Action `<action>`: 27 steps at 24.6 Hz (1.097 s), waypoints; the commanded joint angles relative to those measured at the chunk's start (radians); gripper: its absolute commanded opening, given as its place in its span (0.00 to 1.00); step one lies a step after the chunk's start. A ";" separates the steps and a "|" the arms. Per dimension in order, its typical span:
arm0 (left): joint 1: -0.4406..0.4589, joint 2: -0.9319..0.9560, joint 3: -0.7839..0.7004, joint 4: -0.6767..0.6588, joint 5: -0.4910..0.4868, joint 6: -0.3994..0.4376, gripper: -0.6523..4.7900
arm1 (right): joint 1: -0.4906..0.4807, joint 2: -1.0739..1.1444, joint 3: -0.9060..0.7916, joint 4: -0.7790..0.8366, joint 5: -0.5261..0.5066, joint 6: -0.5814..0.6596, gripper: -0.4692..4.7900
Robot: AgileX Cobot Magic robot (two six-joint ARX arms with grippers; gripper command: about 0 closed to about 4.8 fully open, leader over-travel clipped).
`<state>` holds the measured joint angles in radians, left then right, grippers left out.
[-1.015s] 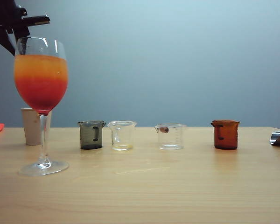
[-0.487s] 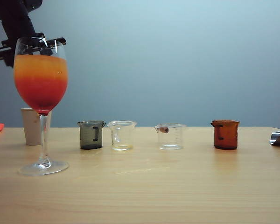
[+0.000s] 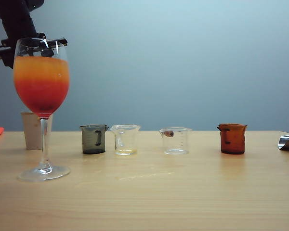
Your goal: Pick up the lemon slice from the paper cup on the left and carefully insert it into the rim of the goblet.
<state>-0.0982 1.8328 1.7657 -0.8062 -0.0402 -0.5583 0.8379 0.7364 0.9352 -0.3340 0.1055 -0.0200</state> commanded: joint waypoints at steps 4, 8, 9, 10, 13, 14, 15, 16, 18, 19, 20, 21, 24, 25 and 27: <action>0.000 0.014 0.023 -0.050 -0.049 -0.005 0.45 | 0.001 -0.001 0.004 0.017 -0.004 0.000 0.09; -0.002 0.040 0.023 -0.076 -0.042 -0.003 0.45 | 0.001 -0.002 0.004 0.017 -0.003 0.000 0.09; -0.005 0.044 0.022 -0.077 -0.042 -0.003 0.45 | 0.001 -0.002 0.004 0.017 -0.003 0.000 0.09; -0.008 0.049 0.022 -0.077 -0.042 -0.002 0.45 | 0.001 -0.002 0.004 0.017 -0.003 0.001 0.09; -0.013 0.062 0.022 -0.075 -0.043 -0.003 0.45 | 0.001 -0.002 0.004 0.018 -0.003 0.000 0.09; -0.015 0.068 0.023 -0.075 -0.043 -0.003 0.45 | 0.001 -0.002 0.004 0.018 -0.003 0.000 0.09; -0.016 0.072 0.023 -0.075 -0.044 -0.003 0.45 | 0.001 -0.002 0.004 0.017 -0.003 0.000 0.09; -0.017 0.081 0.023 -0.075 -0.044 -0.003 0.45 | 0.001 -0.004 0.004 0.017 -0.003 0.000 0.09; -0.017 0.093 0.023 -0.076 -0.045 -0.007 0.45 | 0.001 -0.005 0.004 0.017 -0.004 0.000 0.09; -0.017 0.094 0.023 -0.076 -0.046 -0.016 0.45 | 0.001 -0.005 0.004 0.017 -0.003 0.000 0.09; -0.017 0.095 0.023 -0.074 -0.047 -0.023 0.45 | 0.001 -0.005 0.004 0.017 -0.003 0.001 0.09; -0.017 0.097 0.023 -0.066 -0.047 -0.026 0.45 | 0.001 -0.005 0.004 0.017 -0.003 0.000 0.09; -0.017 0.100 0.023 -0.047 -0.047 -0.026 0.45 | 0.001 -0.006 0.004 0.017 -0.003 0.000 0.09; -0.017 0.102 0.023 -0.038 -0.048 -0.026 0.45 | 0.001 -0.005 0.004 0.017 -0.003 0.001 0.09; -0.017 0.106 0.023 -0.037 -0.049 -0.026 0.45 | 0.001 -0.005 0.004 0.017 -0.003 0.000 0.09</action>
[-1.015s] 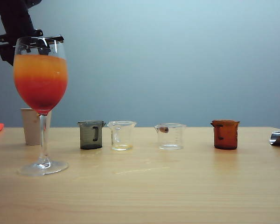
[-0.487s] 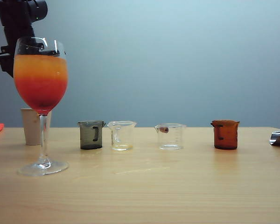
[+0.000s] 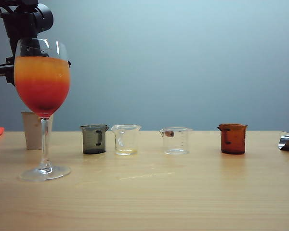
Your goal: Pick up the lemon slice from the paper cup on the left and carefully insert it into the rim of the goblet.
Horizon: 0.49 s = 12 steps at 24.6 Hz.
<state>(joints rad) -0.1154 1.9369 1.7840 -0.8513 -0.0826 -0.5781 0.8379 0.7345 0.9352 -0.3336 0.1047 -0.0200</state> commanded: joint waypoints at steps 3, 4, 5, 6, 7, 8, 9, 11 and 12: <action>0.000 0.011 0.005 0.008 -0.007 -0.006 0.45 | 0.001 -0.003 0.004 0.017 -0.002 0.000 0.09; 0.000 0.015 0.005 0.008 -0.008 -0.012 0.45 | 0.000 -0.003 0.004 0.017 -0.002 0.000 0.09; 0.000 0.020 0.005 0.010 -0.007 -0.021 0.45 | 0.000 -0.003 0.004 0.017 -0.002 0.000 0.09; 0.000 0.021 0.005 0.010 -0.007 -0.029 0.45 | 0.000 -0.003 0.004 0.017 -0.002 0.000 0.09; 0.000 0.021 0.005 0.010 -0.007 -0.032 0.45 | 0.000 -0.003 0.004 0.017 -0.002 0.000 0.09; 0.000 0.024 0.005 0.016 -0.008 -0.033 0.45 | 0.000 -0.003 0.004 0.017 -0.002 0.000 0.09; 0.000 0.026 0.005 0.020 -0.008 -0.033 0.45 | 0.000 -0.003 0.004 0.017 -0.002 0.000 0.09; 0.000 0.030 0.005 0.025 -0.008 -0.034 0.45 | 0.000 -0.003 0.004 0.017 -0.002 0.000 0.09; 0.000 0.035 0.005 0.029 -0.008 -0.036 0.45 | 0.000 -0.003 0.004 0.017 -0.002 0.000 0.09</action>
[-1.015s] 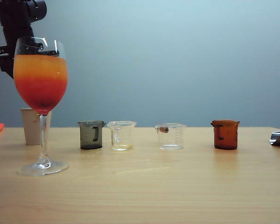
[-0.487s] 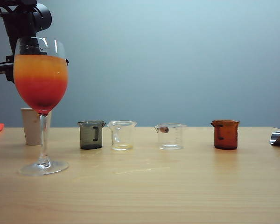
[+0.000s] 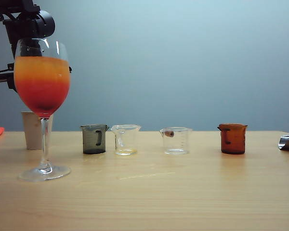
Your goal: Pick up the lemon slice from the paper cup on the left and carefully insert it into the rim of the goblet.
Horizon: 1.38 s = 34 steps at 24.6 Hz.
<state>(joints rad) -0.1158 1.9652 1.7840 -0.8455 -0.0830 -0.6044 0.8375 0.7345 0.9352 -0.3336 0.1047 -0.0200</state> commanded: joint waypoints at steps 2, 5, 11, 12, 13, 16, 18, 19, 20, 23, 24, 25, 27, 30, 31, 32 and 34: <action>0.000 0.011 0.005 0.021 -0.008 -0.014 0.45 | 0.001 -0.003 0.004 0.017 -0.002 0.000 0.09; 0.000 0.012 0.005 0.023 -0.010 -0.014 0.45 | 0.000 -0.003 0.004 0.017 -0.002 0.000 0.09; 0.000 0.013 0.005 0.024 -0.011 -0.014 0.30 | 0.000 -0.003 0.004 0.025 -0.002 -0.006 0.09; 0.000 0.013 0.005 0.024 -0.011 -0.014 0.30 | 0.000 -0.003 0.004 0.025 -0.002 -0.006 0.09; 0.000 0.013 0.005 0.024 -0.015 -0.014 0.28 | 0.000 -0.003 0.004 0.025 -0.002 -0.006 0.09; 0.000 0.013 0.005 0.024 -0.030 -0.013 0.27 | 0.000 -0.003 0.004 0.026 -0.002 -0.006 0.09; 0.000 0.013 0.005 0.024 -0.030 -0.013 0.21 | 0.000 -0.003 0.004 0.026 -0.002 -0.006 0.09; 0.000 0.013 0.005 0.024 -0.030 -0.013 0.18 | 0.000 -0.003 0.004 0.026 -0.002 -0.006 0.09; 0.000 0.013 0.005 0.024 -0.030 -0.013 0.14 | 0.000 -0.003 0.004 0.026 -0.002 -0.006 0.09; 0.000 0.013 0.005 0.024 -0.030 -0.013 0.11 | 0.000 -0.003 0.004 0.026 -0.002 -0.006 0.09; 0.000 0.013 0.005 0.024 -0.036 -0.013 0.11 | 0.000 -0.003 0.004 0.026 -0.002 -0.006 0.09; 0.000 0.013 0.005 0.024 -0.037 -0.012 0.11 | 0.000 -0.003 0.004 0.026 -0.002 -0.006 0.09; 0.000 0.013 0.005 0.024 -0.037 -0.006 0.11 | 0.000 -0.003 0.004 0.026 -0.002 -0.006 0.09; 0.000 0.011 0.005 0.023 -0.036 0.013 0.11 | 0.000 -0.003 0.004 0.026 -0.002 -0.006 0.09; 0.000 0.010 0.006 0.020 -0.036 0.026 0.11 | 0.000 -0.003 0.004 0.026 -0.002 -0.006 0.09; 0.000 0.010 0.010 0.012 -0.036 0.032 0.11 | 0.000 -0.003 0.004 0.026 -0.002 -0.006 0.09; 0.000 0.009 0.020 -0.012 -0.036 0.033 0.11 | 0.000 -0.003 0.004 0.026 -0.002 -0.006 0.09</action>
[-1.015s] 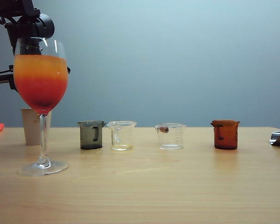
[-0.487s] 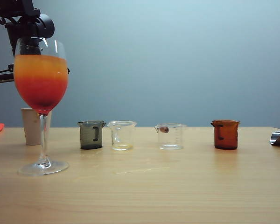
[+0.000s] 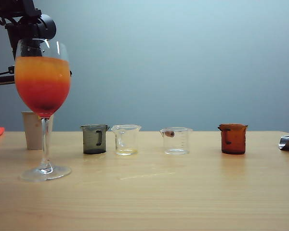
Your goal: Pick up the lemon slice from the paper cup on the left and carefully insert it into the rim of the goblet.
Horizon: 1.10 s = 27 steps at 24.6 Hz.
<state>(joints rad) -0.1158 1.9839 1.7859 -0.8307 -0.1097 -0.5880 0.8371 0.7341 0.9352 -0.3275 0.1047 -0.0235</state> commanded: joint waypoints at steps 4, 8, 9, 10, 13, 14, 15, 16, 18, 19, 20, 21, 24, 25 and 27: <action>0.000 -0.010 0.068 -0.082 -0.010 0.063 0.11 | 0.000 -0.003 0.004 0.019 -0.002 -0.003 0.09; 0.000 -0.010 0.170 -0.149 0.011 0.169 0.11 | 0.000 -0.003 0.004 0.019 -0.002 -0.003 0.09; 0.000 -0.010 0.187 -0.166 0.015 0.206 0.11 | 0.000 -0.003 0.004 0.019 -0.002 -0.003 0.09; 0.000 -0.010 0.210 -0.188 0.025 0.256 0.11 | 0.000 -0.003 0.004 0.019 -0.002 -0.003 0.09; 0.000 -0.010 0.273 -0.258 0.063 0.384 0.11 | 0.000 -0.003 0.004 0.019 -0.002 -0.003 0.09; 0.000 -0.010 0.294 -0.282 0.076 0.421 0.11 | 0.000 -0.003 0.004 0.019 -0.002 -0.003 0.09; 0.000 -0.010 0.343 -0.343 0.114 0.502 0.11 | 0.000 -0.003 0.004 0.019 -0.002 -0.003 0.09; 0.000 -0.010 0.388 -0.401 0.152 0.570 0.11 | 0.000 -0.003 0.004 0.019 -0.002 -0.003 0.09; 0.000 -0.014 0.431 -0.454 0.209 0.618 0.11 | 0.000 -0.003 0.004 0.019 -0.002 -0.003 0.09; 0.000 -0.021 0.444 -0.466 0.252 0.618 0.11 | 0.000 -0.003 0.004 0.019 -0.002 -0.003 0.09; 0.001 -0.029 0.451 -0.472 0.291 0.622 0.11 | 0.000 -0.003 0.004 0.019 -0.002 -0.003 0.09; 0.001 -0.039 0.455 -0.483 0.331 0.644 0.11 | 0.000 -0.003 0.004 0.019 -0.002 -0.003 0.09; 0.001 -0.072 0.458 -0.504 0.428 0.726 0.11 | 0.000 -0.003 0.004 0.019 -0.002 -0.003 0.09; 0.001 -0.095 0.458 -0.507 0.482 0.747 0.11 | 0.000 -0.003 0.004 0.019 -0.002 -0.003 0.09; 0.001 -0.116 0.458 -0.510 0.521 0.774 0.11 | 0.000 -0.003 0.004 0.019 -0.002 -0.003 0.09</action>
<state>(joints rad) -0.1158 1.8866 2.2387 -1.3399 0.3630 0.1471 0.8371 0.7341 0.9352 -0.3271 0.1047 -0.0235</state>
